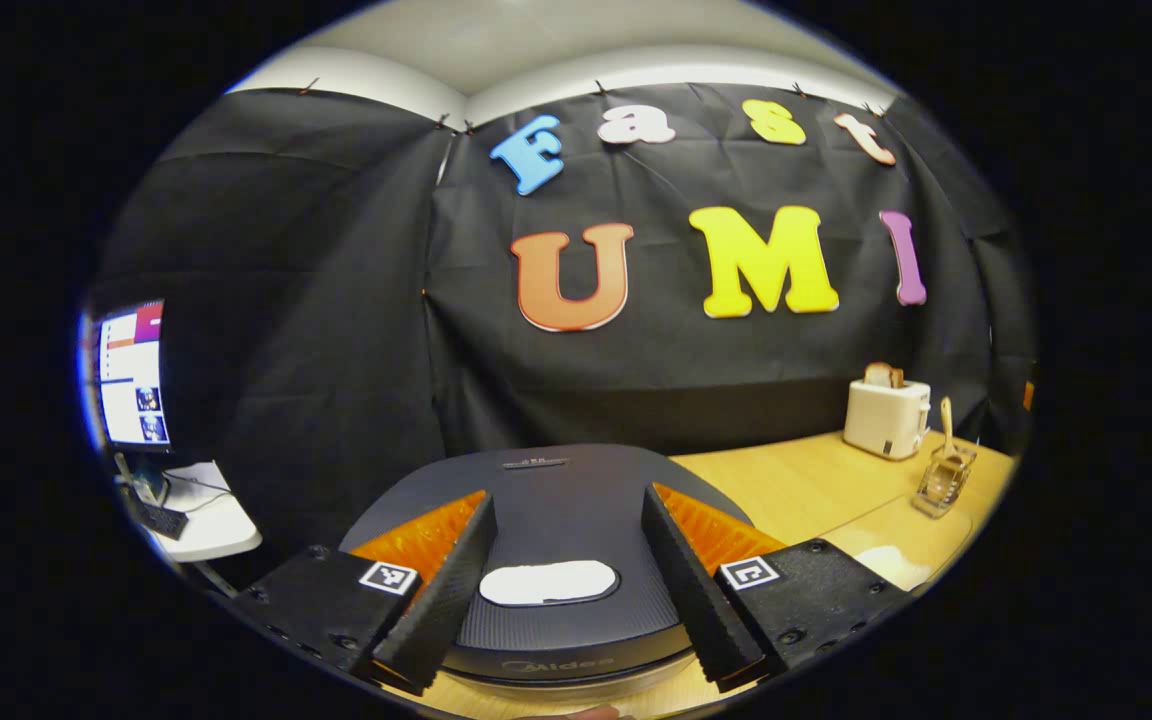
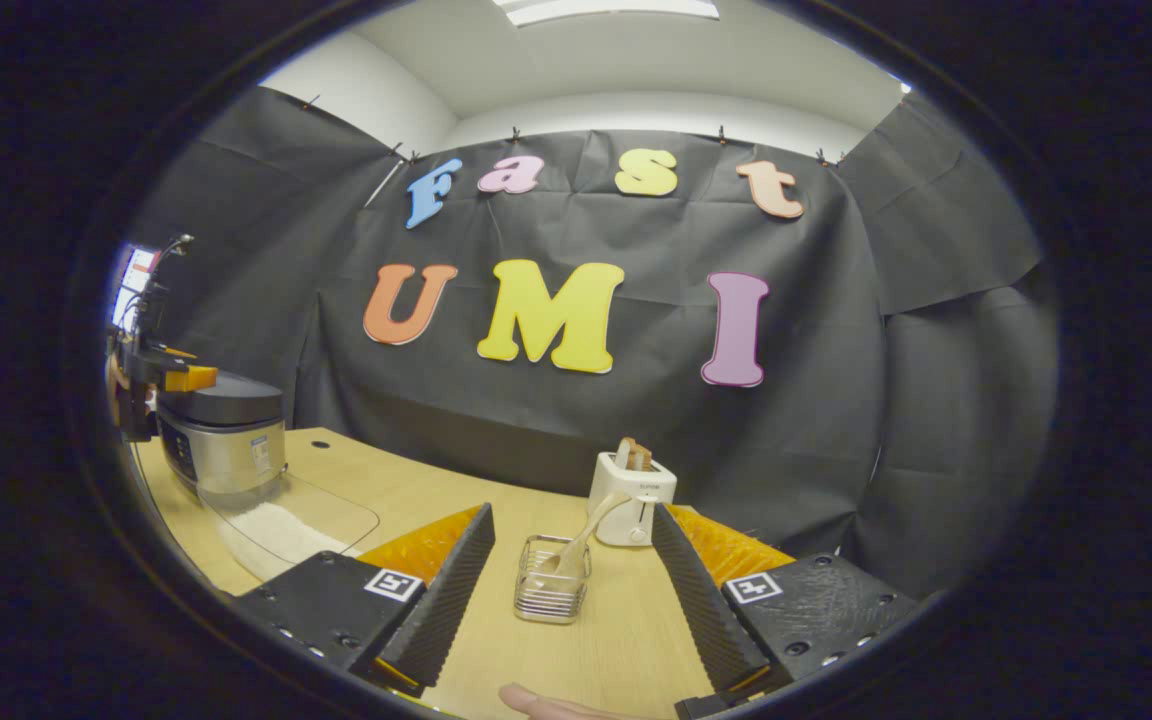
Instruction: Close the left gripper, press the button to open the rice cooker; take a wooden spoon from the chopstick holder with the right hand, scoop a spoonful of rice and pour it into the rice cooker, then put the wooden spoon back into the chopstick holder.
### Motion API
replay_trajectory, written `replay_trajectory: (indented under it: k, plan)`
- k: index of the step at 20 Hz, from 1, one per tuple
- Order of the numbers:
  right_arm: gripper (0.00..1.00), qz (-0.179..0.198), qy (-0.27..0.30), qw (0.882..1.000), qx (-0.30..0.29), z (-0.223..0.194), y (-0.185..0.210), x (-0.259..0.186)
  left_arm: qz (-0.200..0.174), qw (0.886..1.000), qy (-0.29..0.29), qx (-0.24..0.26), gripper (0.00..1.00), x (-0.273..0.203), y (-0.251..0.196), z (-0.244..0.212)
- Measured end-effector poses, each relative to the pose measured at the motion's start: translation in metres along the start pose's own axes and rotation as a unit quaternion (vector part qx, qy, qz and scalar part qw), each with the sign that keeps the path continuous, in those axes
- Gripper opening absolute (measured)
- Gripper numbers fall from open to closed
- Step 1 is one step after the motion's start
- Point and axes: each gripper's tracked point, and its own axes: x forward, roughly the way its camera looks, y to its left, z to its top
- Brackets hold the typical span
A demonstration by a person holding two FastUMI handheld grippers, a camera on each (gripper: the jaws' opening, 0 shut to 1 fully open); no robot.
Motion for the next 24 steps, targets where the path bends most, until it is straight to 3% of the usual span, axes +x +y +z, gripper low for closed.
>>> replay_trajectory:
  k: [4,5,6,7,9,20,24]
  plan:
    - [0.92,0.008,0.006,1.0,0.0,-0.004,0.005,0.004,0.018,1.0,-0.016,-0.004,0.93,-0.004,0.002,0.002]
    - [0.94,0.009,0.007,1.0,0.0,-0.005,0.004,0.003,0.024,0.999,-0.021,-0.002,0.88,-0.004,0.004,0.002]
    - [0.94,0.009,0.008,1.0,-0.001,-0.004,0.004,0.002,0.032,0.999,-0.023,-0.008,0.93,-0.005,0.004,0.001]
    - [0.94,0.01,0.009,1.0,-0.001,-0.005,0.004,0.002,0.032,0.999,-0.016,-0.013,0.86,-0.007,0.003,-0.004]
    - [0.94,0.014,0.01,1.0,0.0,-0.004,0.006,0.001,0.032,0.999,-0.024,-0.013,0.91,-0.007,0.001,-0.006]
    - [0.94,0.01,0.0,1.0,-0.008,0.01,0.006,-0.011,0.048,0.999,-0.004,0.008,0.88,-0.02,-0.009,0.008]
    - [0.94,0.004,-0.014,1.0,-0.013,0.026,0.007,-0.027,0.022,0.999,-0.018,0.024,0.88,-0.04,-0.048,0.037]
